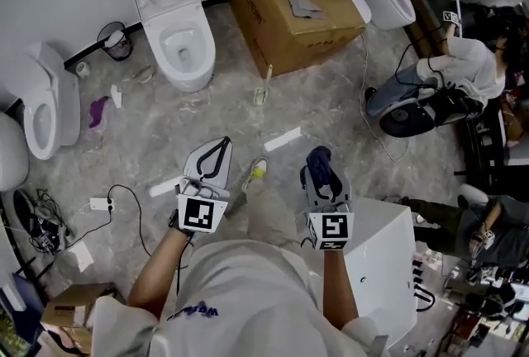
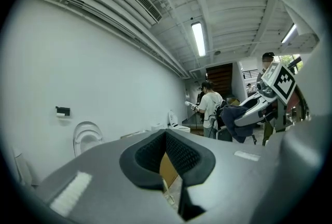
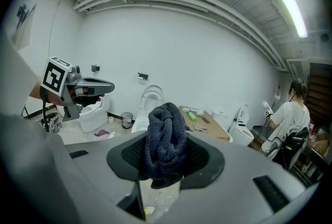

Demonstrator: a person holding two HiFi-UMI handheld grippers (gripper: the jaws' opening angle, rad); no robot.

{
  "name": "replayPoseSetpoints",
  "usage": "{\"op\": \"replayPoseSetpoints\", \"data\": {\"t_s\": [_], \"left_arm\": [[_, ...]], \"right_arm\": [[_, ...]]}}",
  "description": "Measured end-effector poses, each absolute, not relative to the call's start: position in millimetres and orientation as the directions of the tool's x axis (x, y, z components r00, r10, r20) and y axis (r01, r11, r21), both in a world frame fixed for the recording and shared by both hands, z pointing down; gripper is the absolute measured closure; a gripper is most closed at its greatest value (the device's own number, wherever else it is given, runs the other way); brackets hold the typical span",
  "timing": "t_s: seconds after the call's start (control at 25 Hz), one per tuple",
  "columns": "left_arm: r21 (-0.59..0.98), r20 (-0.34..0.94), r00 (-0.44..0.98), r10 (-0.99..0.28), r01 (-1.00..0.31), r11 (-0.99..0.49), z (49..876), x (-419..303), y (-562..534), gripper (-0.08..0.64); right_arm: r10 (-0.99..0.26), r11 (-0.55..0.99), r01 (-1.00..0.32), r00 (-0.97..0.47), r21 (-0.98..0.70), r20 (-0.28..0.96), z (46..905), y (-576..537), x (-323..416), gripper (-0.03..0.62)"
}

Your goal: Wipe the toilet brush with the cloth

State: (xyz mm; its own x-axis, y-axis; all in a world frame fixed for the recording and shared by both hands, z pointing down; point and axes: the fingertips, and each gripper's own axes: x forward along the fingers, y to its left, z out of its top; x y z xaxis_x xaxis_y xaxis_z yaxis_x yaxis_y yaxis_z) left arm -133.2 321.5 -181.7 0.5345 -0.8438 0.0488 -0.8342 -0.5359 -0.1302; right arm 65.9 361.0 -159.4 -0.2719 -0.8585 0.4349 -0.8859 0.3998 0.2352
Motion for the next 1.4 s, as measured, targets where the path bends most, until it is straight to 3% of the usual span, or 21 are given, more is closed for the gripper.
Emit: {"op": "replayPoseSetpoints", "data": {"t_s": [0.72, 1.04, 1.4], "left_arm": [[-0.033, 0.147, 0.44, -0.886, -0.893, -0.449, -147, -8, 104, 0.558], [-0.019, 0.183, 0.434, -0.882, -0.896, -0.444, -107, -2, 71, 0.558], [0.014, 0.253, 0.465, -0.849, -0.879, -0.477, -11, -21, 8, 0.558]], "right_arm": [[-0.767, 0.552, -0.819, -0.423, 0.159, 0.482, -98, 113, 171, 0.439], [-0.731, 0.562, -0.811, -0.398, 0.159, 0.554, -55, 84, 195, 0.439], [-0.74, 0.59, -0.757, -0.37, 0.28, 0.561, 24, 18, 160, 0.439]]}}
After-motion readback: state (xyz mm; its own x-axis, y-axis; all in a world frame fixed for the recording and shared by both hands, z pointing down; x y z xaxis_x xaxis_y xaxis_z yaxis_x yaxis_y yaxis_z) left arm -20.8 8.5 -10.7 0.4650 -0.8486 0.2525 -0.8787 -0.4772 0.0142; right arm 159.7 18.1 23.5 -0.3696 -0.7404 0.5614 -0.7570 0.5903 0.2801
